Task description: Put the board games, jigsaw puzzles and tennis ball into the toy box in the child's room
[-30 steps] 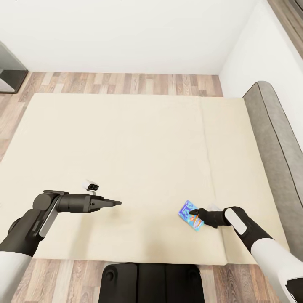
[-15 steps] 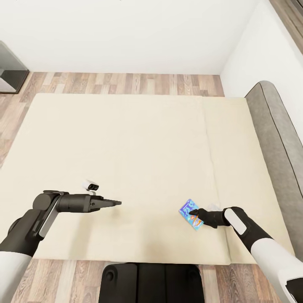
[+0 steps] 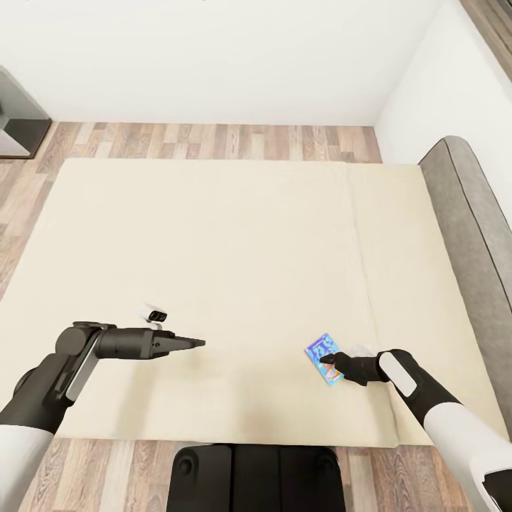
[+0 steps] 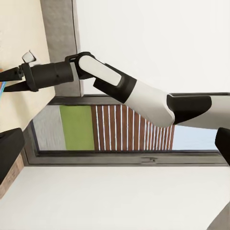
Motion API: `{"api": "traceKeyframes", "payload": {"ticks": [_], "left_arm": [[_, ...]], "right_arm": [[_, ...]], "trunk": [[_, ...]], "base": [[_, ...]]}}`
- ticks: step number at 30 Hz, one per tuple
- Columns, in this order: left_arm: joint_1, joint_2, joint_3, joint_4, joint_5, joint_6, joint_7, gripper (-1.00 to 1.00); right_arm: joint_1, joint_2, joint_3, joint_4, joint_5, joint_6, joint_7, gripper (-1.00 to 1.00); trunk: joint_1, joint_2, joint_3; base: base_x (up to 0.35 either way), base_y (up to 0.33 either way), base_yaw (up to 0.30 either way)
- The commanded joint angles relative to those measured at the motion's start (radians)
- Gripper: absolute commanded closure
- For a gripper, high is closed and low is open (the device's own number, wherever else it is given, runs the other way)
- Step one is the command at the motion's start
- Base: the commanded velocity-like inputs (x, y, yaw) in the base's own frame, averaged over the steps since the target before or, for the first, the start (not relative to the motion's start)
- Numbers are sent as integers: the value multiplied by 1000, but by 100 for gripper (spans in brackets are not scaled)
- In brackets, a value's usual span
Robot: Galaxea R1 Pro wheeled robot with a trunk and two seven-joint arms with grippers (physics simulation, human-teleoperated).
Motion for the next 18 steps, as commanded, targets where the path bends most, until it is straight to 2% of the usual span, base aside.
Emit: {"api": "traceKeyframes", "payload": {"ticks": [1, 18], "left_arm": [[-1, 1, -2, 0, 1, 11, -4, -100], [-1, 1, -2, 0, 1, 11, -4, -100]], "right_arm": [[-1, -1, 4, 0, 6, 2, 7, -100], [-1, -1, 5, -1, 6, 2, 7, -100]], "trunk": [[1, -2, -1], [1, -2, -1]], "base": [[0, 124, 0], [0, 24, 0]]}}
